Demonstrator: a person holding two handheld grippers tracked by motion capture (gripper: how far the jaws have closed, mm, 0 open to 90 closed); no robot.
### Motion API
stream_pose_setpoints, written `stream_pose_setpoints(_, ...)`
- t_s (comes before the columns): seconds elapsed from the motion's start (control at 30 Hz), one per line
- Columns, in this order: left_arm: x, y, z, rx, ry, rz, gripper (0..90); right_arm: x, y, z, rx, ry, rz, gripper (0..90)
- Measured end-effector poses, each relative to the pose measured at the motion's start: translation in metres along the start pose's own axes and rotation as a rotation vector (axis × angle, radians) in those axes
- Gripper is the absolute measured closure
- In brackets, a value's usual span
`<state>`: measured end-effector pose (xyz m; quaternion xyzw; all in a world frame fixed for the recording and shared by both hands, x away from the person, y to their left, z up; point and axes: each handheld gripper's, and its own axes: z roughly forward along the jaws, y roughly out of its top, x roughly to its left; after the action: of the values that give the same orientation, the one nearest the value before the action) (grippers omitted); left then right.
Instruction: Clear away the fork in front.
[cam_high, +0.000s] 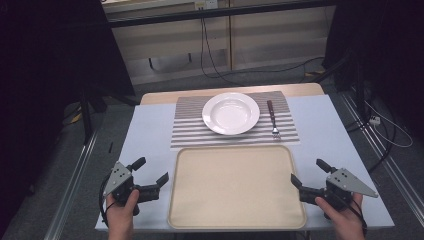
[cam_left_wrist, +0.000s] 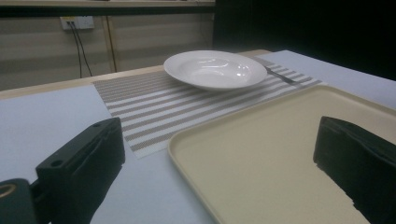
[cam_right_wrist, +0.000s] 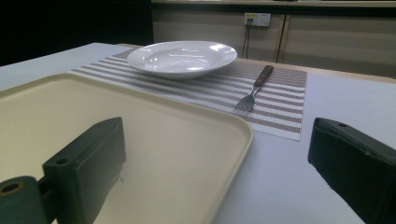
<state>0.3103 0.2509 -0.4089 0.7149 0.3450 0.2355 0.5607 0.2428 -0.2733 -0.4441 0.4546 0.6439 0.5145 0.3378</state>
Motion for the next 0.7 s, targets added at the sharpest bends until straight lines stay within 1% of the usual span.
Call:
stream_pose_setpoints(0.17,0.000,0.000,0.000,-0.005,-0.001,-0.007,2.1,0.000,0.000,0.000,0.012,0.004,0.001,3.5)
stream_pose_setpoints(0.23,0.000,0.001,0.001,-0.003,-0.003,0.001,2.2,-0.001,0.001,-0.001,0.015,0.000,-0.001,3.5)
stream_pose_setpoints(0.33,-0.001,0.000,0.002,0.007,-0.010,0.004,2.2,-0.004,0.004,0.000,0.026,0.007,0.034,3.3)
stream_pose_setpoints(0.43,-0.002,0.000,0.002,0.003,-0.010,0.001,2.2,-0.008,0.008,0.003,0.040,0.004,0.048,3.3)
stream_pose_setpoints(0.47,-0.001,0.000,0.002,0.001,-0.011,0.003,2.2,-0.010,0.009,0.005,0.044,-0.001,0.041,3.4)
stream_pose_setpoints(0.5,-0.001,0.000,0.002,0.001,-0.012,0.003,2.2,-0.010,0.010,0.007,0.044,-0.007,0.046,3.7)
stream_pose_setpoints(0.53,-0.001,-0.001,0.002,-0.001,-0.012,-0.002,2.2,-0.012,0.011,0.009,0.046,-0.005,0.042,3.5)
stream_pose_setpoints(0.57,-0.001,-0.001,0.002,0.001,-0.013,-0.008,2.2,-0.012,0.011,0.012,0.049,-0.015,0.042,3.4)
stream_pose_setpoints(0.6,-0.001,-0.002,0.002,0.005,-0.014,-0.005,2.2,-0.013,0.012,0.015,0.052,-0.034,0.042,3.5)
stream_pose_setpoints(0.63,-0.001,-0.002,0.002,0.005,-0.014,-0.005,2.2,-0.013,0.012,0.015,0.052,-0.034,0.042,3.5)
stream_pose_setpoints(0.67,-0.001,-0.002,0.002,0.007,-0.014,-0.001,2.2,-0.014,0.014,0.020,0.059,-0.052,0.039,3.8)
stream_pose_setpoints(0.7,0.000,-0.003,0.002,0.011,-0.016,0.002,2.2,-0.015,0.015,0.023,0.059,-0.057,0.038,4.5)
